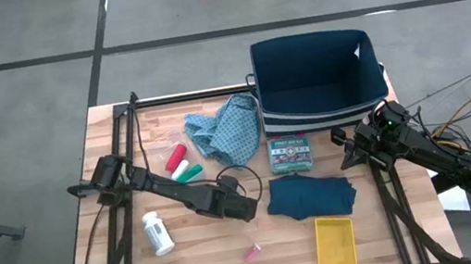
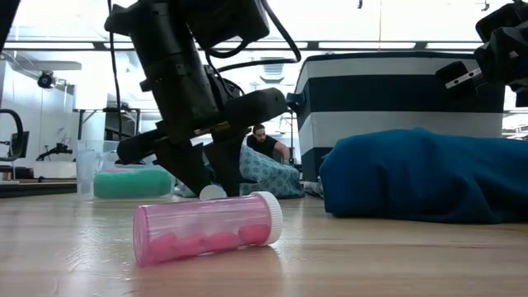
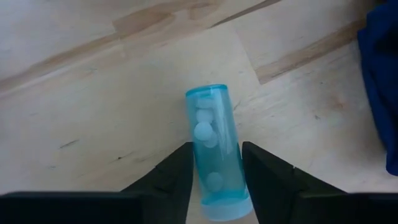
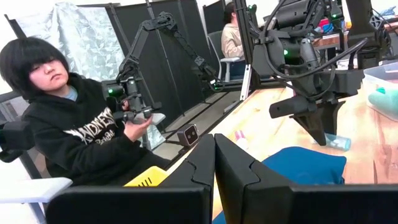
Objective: Pick & place medical supplies in basket/bin
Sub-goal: Put the blue pill bottle into the yellow bin
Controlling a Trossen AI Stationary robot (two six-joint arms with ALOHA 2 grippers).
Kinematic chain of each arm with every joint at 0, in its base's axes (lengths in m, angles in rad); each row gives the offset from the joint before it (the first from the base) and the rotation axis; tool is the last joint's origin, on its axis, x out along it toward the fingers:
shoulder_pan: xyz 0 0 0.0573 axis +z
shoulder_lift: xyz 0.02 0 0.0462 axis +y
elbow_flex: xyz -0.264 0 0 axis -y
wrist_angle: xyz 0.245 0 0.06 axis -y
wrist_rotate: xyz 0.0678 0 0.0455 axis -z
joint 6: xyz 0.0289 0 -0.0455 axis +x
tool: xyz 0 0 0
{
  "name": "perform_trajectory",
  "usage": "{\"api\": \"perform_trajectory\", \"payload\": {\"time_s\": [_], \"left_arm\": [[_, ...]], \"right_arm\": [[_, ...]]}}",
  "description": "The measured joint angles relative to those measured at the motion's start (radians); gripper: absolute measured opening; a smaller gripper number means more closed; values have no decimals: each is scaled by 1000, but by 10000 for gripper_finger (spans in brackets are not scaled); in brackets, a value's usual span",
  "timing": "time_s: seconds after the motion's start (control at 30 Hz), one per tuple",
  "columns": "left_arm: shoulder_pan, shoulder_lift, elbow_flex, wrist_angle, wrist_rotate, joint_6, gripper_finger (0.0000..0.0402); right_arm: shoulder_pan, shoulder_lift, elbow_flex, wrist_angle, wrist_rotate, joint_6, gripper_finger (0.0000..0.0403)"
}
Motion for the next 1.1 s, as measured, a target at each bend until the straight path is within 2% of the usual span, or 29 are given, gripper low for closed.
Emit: {"api": "perform_trajectory", "payload": {"time_s": [0.17, 0.63, 0.8, 1.1], "left_arm": [[0, 0, 0, 6, 3, 17, 120], [0, -8, 0, 6, 26, 20, 118], [-1, -36, 2, 11, 24, 70, 117], [-53, -75, 2, 167, -108, 236, 117]], "right_arm": [[0, 0, 0, 0, 0, 0, 8], [0, 0, 0, 0, 0, 0, 8], [0, 0, 0, -1, 0, 0, 8], [0, 0, 0, -2, 0, 0, 8]]}}
